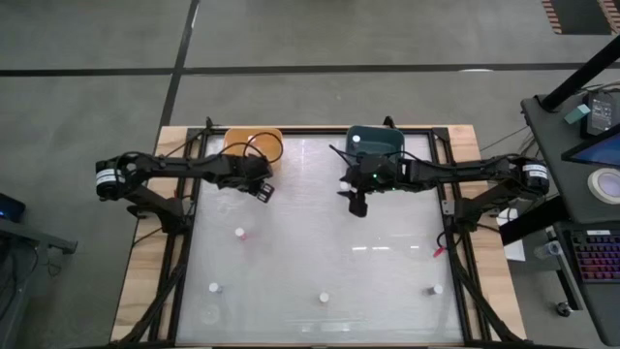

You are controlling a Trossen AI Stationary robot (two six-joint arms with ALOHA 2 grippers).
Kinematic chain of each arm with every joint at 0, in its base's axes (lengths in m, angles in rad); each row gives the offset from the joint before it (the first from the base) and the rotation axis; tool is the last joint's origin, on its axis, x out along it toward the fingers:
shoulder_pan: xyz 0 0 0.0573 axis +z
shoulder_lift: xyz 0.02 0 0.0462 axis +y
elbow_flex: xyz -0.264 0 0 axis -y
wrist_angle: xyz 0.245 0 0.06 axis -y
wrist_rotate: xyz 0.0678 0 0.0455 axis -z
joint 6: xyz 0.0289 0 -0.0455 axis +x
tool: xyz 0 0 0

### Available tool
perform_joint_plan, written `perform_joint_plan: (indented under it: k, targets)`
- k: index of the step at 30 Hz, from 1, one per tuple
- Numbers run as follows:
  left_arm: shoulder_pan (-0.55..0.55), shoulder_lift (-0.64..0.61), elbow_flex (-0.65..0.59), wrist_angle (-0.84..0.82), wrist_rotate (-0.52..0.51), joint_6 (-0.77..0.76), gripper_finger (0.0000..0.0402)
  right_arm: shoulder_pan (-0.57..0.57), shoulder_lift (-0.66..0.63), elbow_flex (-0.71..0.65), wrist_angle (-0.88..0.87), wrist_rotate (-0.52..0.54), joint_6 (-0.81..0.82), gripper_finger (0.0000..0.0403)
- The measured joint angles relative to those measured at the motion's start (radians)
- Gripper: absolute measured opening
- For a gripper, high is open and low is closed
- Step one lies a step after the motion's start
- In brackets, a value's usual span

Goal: Pick and place medicine bottles into bin by pill shape (circle, oval)
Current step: Put the top pink tablet bottle into the yellow bin

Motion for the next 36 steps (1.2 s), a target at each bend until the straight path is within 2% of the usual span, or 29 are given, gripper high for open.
perform_joint_plan:
  k: [4, 13, 28, 36]
  targets:
    - [-0.014, 0.000, 0.055, -0.034, 0.056, 0.021, 0.0092, 0.000, 0.000, -0.004, -0.013, -0.007, -0.033, 0.0194]
    - [-0.076, -0.001, 0.214, -0.163, 0.079, 0.068, 0.0094, 0.000, -0.034, -0.078, 0.065, -0.088, -0.106, 0.0194]
    - [-0.085, -0.001, 0.408, -0.263, 0.087, 0.084, 0.0095, 0.000, -0.337, -0.316, 0.325, -0.116, -0.166, 0.0194]
    - [-0.058, 0.004, 0.564, -0.315, 0.087, 0.226, 0.0095, 0.000, -0.423, -0.380, 0.364, -0.115, -0.141, 0.0194]
